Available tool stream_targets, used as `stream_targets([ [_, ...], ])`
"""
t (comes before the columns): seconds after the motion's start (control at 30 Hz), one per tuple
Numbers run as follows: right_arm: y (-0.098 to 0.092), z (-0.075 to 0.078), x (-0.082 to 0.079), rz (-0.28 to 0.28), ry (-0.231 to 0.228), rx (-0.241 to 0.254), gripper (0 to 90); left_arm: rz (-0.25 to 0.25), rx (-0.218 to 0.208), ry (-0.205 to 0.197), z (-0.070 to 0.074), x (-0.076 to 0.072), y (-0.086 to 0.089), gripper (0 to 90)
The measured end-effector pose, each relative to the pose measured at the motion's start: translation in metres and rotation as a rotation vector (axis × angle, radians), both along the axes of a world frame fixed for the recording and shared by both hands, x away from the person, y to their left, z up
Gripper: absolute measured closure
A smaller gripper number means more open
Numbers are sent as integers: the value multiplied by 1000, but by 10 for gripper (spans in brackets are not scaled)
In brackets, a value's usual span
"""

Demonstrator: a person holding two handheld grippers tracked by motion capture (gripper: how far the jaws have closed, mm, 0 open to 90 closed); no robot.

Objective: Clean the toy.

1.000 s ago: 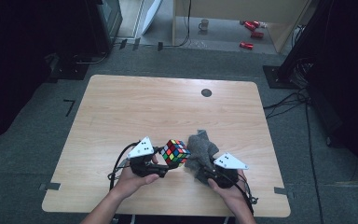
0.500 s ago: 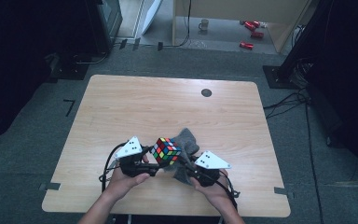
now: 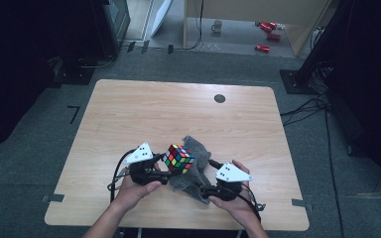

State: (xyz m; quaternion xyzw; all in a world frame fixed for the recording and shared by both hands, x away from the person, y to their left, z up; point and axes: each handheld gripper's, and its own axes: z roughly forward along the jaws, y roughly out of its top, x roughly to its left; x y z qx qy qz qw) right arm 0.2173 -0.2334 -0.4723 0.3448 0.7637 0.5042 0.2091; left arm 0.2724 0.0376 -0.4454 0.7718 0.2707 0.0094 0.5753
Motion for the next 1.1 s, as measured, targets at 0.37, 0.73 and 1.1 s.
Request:
stream_targets([
  [0.37,3,2,-14,32,-229,-2,234,-50,7,83,9,1,-13,352],
  [0.73,15,2,-17,55,-330,-21,228,-104,-29,254,9,4,-14,352],
  [1.1,26,-1,-19,61,-428,-45,300,-149,-74,361,3,7,-14,352],
])
